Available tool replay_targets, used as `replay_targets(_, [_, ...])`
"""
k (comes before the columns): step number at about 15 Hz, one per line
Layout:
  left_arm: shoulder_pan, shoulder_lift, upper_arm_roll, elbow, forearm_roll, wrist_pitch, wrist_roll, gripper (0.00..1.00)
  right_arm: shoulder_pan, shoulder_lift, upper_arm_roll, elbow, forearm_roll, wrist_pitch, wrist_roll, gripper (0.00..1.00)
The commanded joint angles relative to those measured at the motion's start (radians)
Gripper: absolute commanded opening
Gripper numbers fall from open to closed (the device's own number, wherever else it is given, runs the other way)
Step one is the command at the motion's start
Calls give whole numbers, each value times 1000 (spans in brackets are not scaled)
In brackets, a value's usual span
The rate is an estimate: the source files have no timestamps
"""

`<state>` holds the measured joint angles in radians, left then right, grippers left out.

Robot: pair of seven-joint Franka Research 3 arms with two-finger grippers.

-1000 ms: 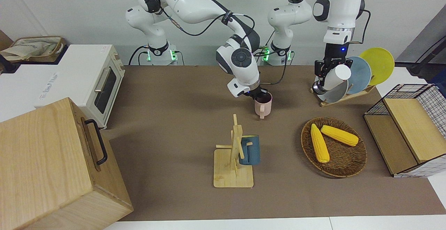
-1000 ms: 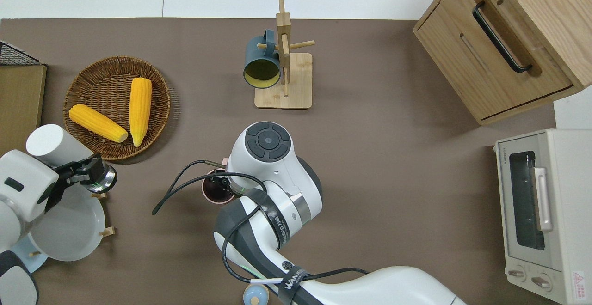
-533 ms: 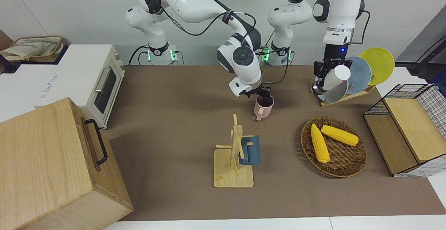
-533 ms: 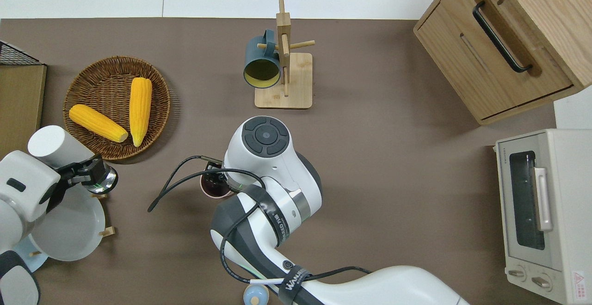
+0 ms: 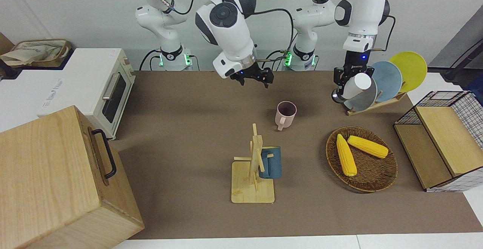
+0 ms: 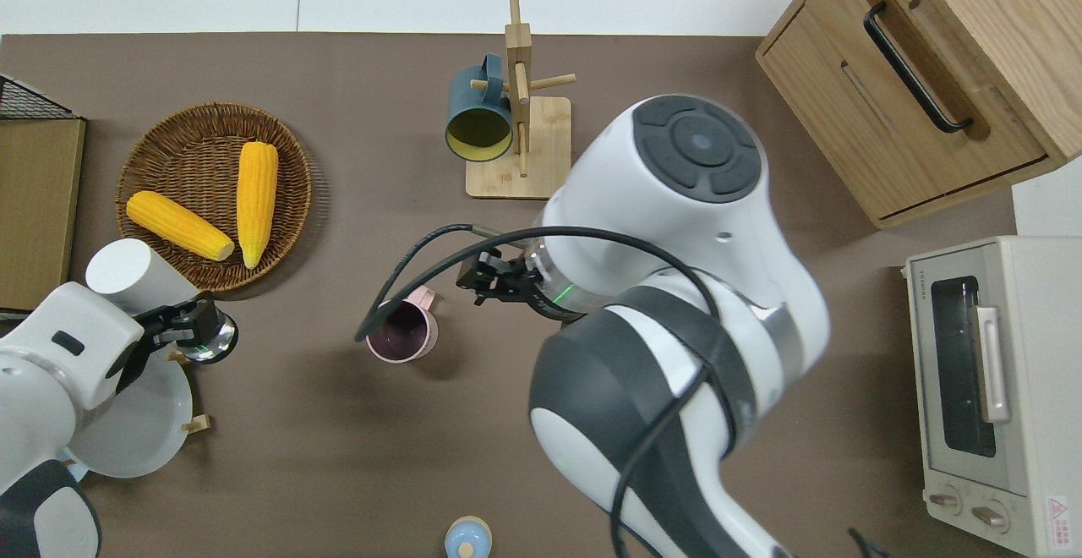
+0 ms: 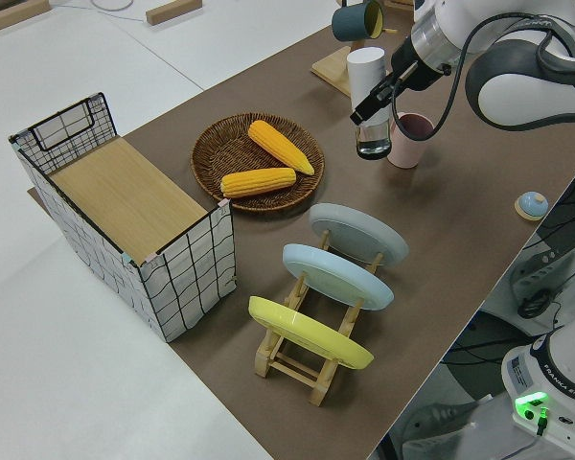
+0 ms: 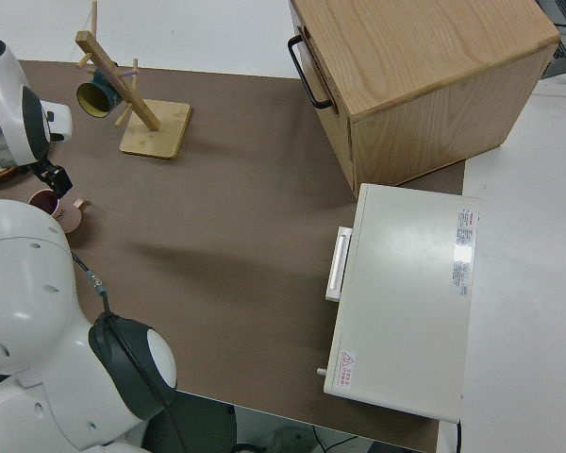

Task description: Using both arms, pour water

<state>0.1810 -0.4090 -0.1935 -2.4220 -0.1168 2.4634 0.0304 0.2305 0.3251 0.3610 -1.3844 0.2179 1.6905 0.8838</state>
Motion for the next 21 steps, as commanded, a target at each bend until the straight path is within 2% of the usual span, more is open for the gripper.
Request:
replay_targets(1, [-17, -30, 11, -15, -20, 26, -6, 0, -66, -93, 18, -41, -168, -99, -136, 992])
replay_targets(2, [-18, -28, 11, -15, -20, 26, -6, 0, -85, -110, 12, -45, -186, -124, -190, 992])
replay_targets(3, [-20, -28, 11, -15, -20, 23, -4, 0, -117, -148, -9, -65, -192, -135, -269, 992])
replay_targets(4, [-28, -28, 11, -17, -20, 22, -4, 0, -128, -190, -57, -83, -193, -143, -343, 992])
replay_targets(5, [-34, -28, 11, -23, -20, 22, -3, 0, -134, -217, -115, -84, -195, -169, -426, 992])
replay_targets(6, [-47, -27, 11, -25, -20, 22, -3, 0, -155, -241, -147, -84, -203, -184, -530, 992])
replay_targets(8, [-72, -25, 9, -31, -20, 22, -6, 0, -236, -273, -157, -84, -216, -204, -691, 992])
replay_targets(9, [-84, -27, 9, -41, -20, 20, -6, 0, -255, -290, -184, -84, -229, -215, -745, 992])
replay_targets(11, [-113, -30, 9, -69, -20, 19, -6, 0, -254, -307, -256, -84, -233, -251, -817, 992])
replay_targets(12, [-145, -36, 9, -103, -20, 28, -6, 0, -250, -311, -272, -82, -233, -261, -836, 992])
replay_targets(14, [-181, -57, 9, -144, -20, 28, -7, 0, -226, -313, -324, -84, -235, -276, -842, 992])
replay_targets(16, [-222, -95, 9, -185, -39, 25, -10, 0, -220, -311, -349, -82, -226, -275, -835, 992])
replay_targets(18, [-262, -134, 9, -225, -83, 22, -10, 0, -156, -310, -401, -81, -212, -273, -832, 992])
replay_targets(19, [-287, -160, 15, -247, -95, 19, -9, 0, -139, -310, -405, -79, -213, -270, -832, 992])
replay_targets(21, [-333, -172, 16, -272, -129, 14, -10, 0, -146, -308, -404, -77, -209, -268, -833, 992])
